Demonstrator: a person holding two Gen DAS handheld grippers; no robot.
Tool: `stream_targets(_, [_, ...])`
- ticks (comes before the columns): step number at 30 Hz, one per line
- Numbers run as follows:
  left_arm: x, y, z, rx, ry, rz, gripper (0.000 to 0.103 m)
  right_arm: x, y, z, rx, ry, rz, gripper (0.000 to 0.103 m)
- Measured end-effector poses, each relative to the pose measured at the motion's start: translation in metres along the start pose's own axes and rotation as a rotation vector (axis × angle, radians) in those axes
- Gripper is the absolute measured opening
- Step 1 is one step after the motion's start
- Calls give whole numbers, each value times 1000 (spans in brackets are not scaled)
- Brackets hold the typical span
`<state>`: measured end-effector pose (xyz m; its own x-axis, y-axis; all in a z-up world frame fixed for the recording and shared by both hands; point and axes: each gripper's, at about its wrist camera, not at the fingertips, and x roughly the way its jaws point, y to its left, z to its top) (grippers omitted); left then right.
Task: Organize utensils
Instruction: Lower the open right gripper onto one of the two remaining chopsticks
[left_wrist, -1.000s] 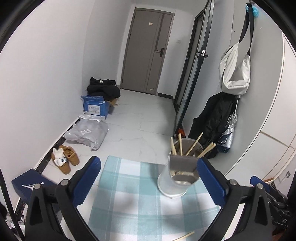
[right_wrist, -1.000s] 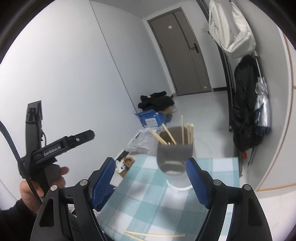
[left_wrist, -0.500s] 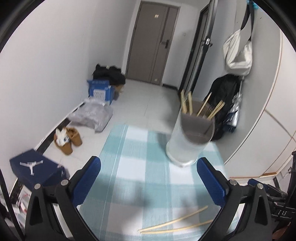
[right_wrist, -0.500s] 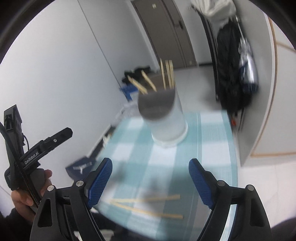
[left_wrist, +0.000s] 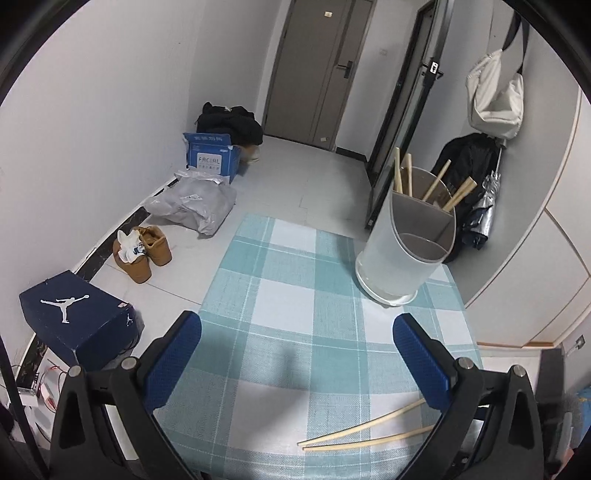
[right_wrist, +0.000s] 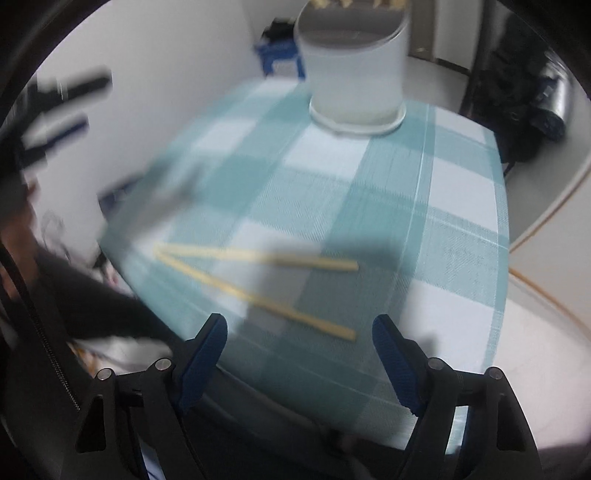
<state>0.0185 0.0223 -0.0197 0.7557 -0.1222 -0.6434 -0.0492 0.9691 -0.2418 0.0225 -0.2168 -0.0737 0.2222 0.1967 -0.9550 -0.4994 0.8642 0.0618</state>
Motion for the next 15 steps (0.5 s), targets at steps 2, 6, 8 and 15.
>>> stream_targets(2, [1,2,1,-18,7,-9,102,8,0,-4,-49,39,-45,75])
stream_targets(6, [4,3,2,-39,21,-18,102,21,1,-7,-134,74,-103,68])
stream_targets(8, [5,3,2,-44,22,-24,102,23,1,-5,-158,79,-92,65])
stream_targets(15, [5,5,1,-43,24,-23,102,23,0,7,-284,138,-42,22])
